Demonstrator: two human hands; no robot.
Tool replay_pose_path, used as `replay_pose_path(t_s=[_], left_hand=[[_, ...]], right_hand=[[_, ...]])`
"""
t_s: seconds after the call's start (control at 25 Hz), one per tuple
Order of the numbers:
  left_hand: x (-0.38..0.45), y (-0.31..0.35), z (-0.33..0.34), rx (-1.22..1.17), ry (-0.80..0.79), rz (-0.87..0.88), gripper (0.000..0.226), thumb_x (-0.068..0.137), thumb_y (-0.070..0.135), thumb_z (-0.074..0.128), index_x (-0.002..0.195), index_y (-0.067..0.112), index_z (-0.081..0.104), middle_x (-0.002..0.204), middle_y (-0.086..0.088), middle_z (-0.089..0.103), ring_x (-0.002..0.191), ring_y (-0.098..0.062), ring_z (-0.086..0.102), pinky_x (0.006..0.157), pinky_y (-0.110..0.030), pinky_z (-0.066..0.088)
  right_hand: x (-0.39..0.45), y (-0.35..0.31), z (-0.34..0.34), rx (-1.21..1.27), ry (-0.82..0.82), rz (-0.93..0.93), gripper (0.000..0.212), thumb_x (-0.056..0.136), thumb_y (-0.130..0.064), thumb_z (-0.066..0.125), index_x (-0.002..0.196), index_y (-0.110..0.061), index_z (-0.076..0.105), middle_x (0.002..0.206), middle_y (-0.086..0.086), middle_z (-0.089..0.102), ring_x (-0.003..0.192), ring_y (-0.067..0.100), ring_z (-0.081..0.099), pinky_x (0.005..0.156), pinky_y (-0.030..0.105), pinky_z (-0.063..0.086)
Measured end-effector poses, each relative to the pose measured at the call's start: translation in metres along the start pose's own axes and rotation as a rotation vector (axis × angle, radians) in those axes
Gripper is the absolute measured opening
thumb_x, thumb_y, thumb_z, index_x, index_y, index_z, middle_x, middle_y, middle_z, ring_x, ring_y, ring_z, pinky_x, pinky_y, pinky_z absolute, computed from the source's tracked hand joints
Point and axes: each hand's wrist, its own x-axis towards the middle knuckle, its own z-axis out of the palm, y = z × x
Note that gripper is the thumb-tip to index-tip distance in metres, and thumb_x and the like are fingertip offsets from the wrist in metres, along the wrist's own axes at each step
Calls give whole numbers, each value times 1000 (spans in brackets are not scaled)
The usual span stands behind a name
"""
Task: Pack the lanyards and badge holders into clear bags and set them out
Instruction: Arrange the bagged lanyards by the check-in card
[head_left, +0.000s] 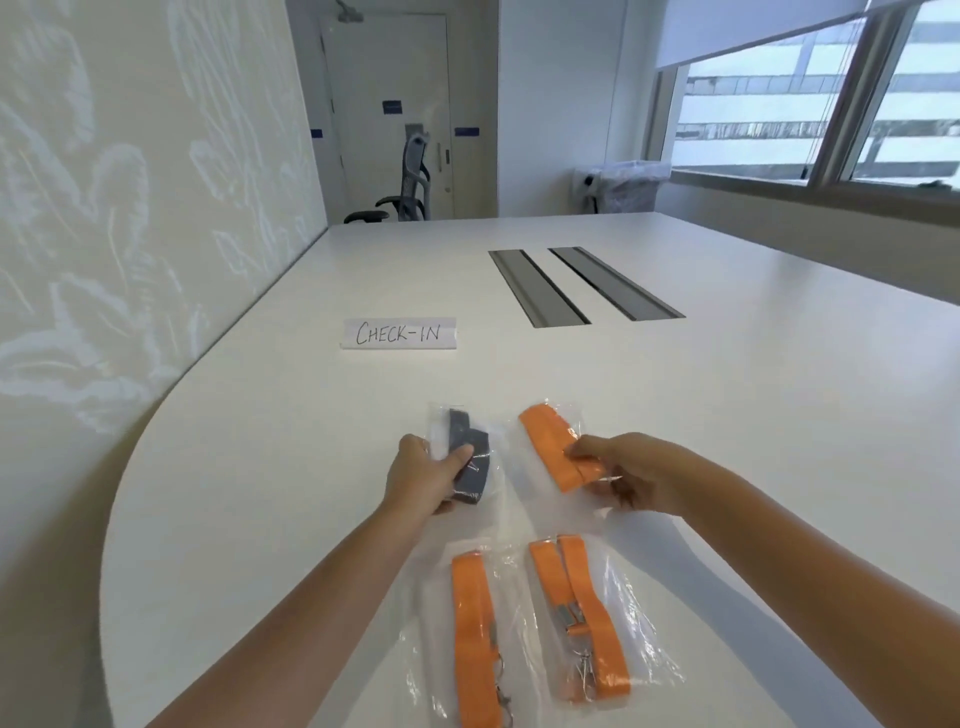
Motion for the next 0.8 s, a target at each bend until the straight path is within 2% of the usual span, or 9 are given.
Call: replay_pose_path(t_s=[0.08, 0.16, 0.28, 0.36, 0.4, 0.52, 0.64, 0.72, 0.8], left_hand=[[17, -2, -13, -195, 26, -45, 41, 83, 30, 66, 106, 7, 42, 103, -10, 53, 85, -25, 56, 50, -27, 45], [46, 0, -34, -233, 71, -40, 43, 83, 31, 66, 108, 3, 45, 115, -18, 55, 84, -27, 56, 49, -28, 45], [90, 3, -71, -86, 239, 9, 48, 83, 34, 65, 109, -1, 45, 116, -21, 56, 88, -32, 57, 60, -37, 52], [114, -5, -95, 60, 353, 11, 51, 83, 38, 64, 112, 1, 45, 113, -20, 57, 97, -36, 59, 78, -41, 50], [123, -10, -103, 104, 380, 10, 50, 83, 38, 63, 113, 2, 45, 113, -18, 58, 99, -36, 58, 79, -39, 48], [148, -23, -121, 33, 364, 36, 44, 85, 33, 63, 114, 5, 47, 115, -16, 56, 94, -33, 58, 55, -29, 46], [170, -26, -131, -67, 368, 67, 39, 84, 26, 65, 114, 5, 49, 114, -15, 53, 86, -28, 55, 33, -20, 43], [189, -29, -136, -76, 373, 97, 40, 84, 26, 65, 114, 5, 50, 114, -18, 55, 93, -32, 58, 45, -27, 50], [207, -31, -138, -68, 372, 121, 41, 84, 27, 66, 114, 4, 51, 114, -20, 57, 98, -36, 60, 67, -43, 55]], right_hand=[[7, -5, 7, 158, -56, 0, 25, 73, -29, 75, 85, -15, 57, 56, -3, 61, 52, 10, 60, 47, 21, 41], [21, -19, 20, 216, -73, -20, 28, 72, -31, 76, 87, -15, 59, 57, -2, 63, 57, 10, 60, 55, 23, 46], [52, -45, 51, 252, -67, -64, 26, 75, -31, 74, 89, -14, 61, 65, -1, 65, 66, 12, 61, 73, 29, 48], [77, -61, 83, 253, -61, -82, 23, 79, -28, 72, 89, -11, 60, 68, 1, 63, 64, 12, 60, 71, 27, 50], [89, -67, 98, 258, -53, -87, 22, 80, -26, 71, 90, -9, 59, 68, 2, 61, 62, 12, 59, 67, 25, 53], [122, -85, 137, 279, -49, -127, 22, 81, -19, 71, 90, -4, 59, 75, 8, 60, 62, 15, 58, 59, 24, 56], [147, -103, 163, 327, -55, -148, 20, 82, -15, 71, 88, -1, 57, 81, 12, 58, 65, 18, 58, 65, 28, 57], [162, -112, 175, 322, -53, -139, 20, 81, -13, 71, 83, -1, 55, 79, 13, 56, 64, 19, 58, 69, 32, 57], [174, -119, 183, 291, -47, -127, 21, 81, -13, 72, 77, -2, 54, 76, 12, 55, 61, 20, 59, 72, 33, 56]])
